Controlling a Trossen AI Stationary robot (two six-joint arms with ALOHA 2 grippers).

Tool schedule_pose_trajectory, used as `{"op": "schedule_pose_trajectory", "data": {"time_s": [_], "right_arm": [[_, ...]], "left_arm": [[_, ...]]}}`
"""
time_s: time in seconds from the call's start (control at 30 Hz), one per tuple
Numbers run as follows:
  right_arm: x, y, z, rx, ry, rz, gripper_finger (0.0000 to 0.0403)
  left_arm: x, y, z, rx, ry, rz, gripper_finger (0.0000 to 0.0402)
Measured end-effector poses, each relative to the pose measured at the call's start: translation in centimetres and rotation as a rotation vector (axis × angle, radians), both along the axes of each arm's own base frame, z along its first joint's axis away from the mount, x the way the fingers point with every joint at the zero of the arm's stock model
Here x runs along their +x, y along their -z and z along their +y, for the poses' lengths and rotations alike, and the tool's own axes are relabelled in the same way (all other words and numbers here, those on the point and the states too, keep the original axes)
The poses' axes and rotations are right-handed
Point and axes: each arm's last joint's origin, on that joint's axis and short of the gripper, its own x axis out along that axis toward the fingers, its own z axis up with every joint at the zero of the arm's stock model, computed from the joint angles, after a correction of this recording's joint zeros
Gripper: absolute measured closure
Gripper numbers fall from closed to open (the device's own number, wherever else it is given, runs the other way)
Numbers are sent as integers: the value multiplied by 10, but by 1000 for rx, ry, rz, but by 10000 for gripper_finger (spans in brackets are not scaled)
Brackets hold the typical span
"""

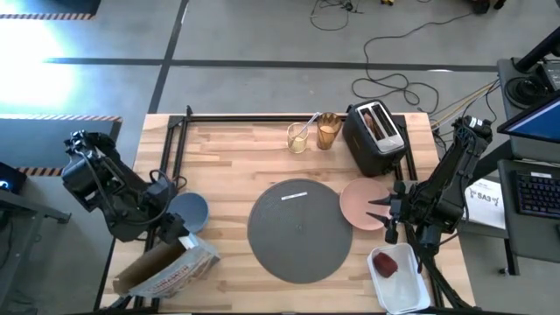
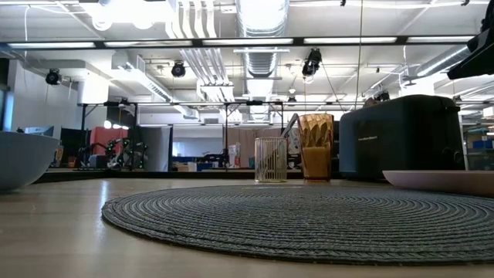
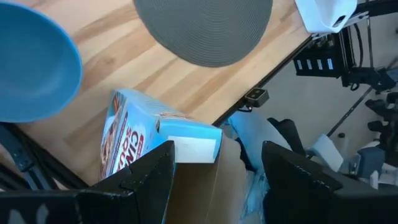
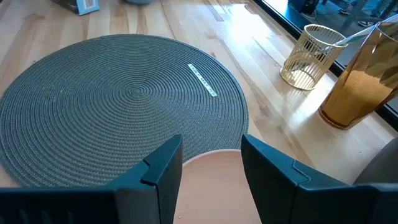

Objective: Arrange a breakfast setting
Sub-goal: Move the cereal box from the bottom to the top left of the table

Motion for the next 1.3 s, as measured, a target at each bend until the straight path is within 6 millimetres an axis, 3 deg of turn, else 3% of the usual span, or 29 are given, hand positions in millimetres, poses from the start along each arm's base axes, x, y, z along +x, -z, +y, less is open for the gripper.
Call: {"op": "schedule_pose_trajectory", "data": {"time_s": [0.3,0.67,1.17,1.3], "right_arm": [[0,0,0,0,0,0,248],[0,0,0,0,0,0,248],[0,0,0,0,0,0,248],[0,0,0,0,0,0,248]], "left_arm": [[2,5,-1,58,28,-9,177],[4,12,-11,-66,59,144,177],[4,54,-24,-102,52,434,179],[5,61,-25,-113,18,482,200]]}}
